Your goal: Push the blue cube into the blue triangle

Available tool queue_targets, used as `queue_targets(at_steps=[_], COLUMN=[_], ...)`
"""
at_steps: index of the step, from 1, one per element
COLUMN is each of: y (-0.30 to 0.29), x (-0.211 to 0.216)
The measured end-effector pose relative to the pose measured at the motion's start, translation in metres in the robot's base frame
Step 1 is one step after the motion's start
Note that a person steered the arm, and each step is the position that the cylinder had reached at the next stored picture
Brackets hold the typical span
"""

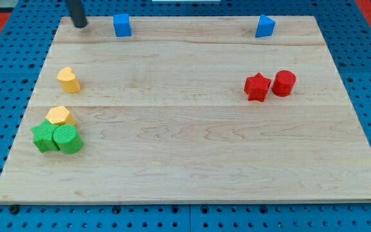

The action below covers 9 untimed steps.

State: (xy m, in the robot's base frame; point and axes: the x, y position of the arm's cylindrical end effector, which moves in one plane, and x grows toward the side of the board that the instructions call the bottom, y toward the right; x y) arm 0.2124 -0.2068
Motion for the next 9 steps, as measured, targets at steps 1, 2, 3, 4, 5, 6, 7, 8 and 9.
queue_targets(at_steps=[1, 2, 3, 4, 5, 6, 7, 8, 9], y=[0.058, 0.097, 0.129, 0.12, 0.18, 0.231, 0.21, 0.225, 0.272], x=[-0.002, -0.002, 0.0, 0.007, 0.016, 0.018, 0.03, 0.041, 0.052])
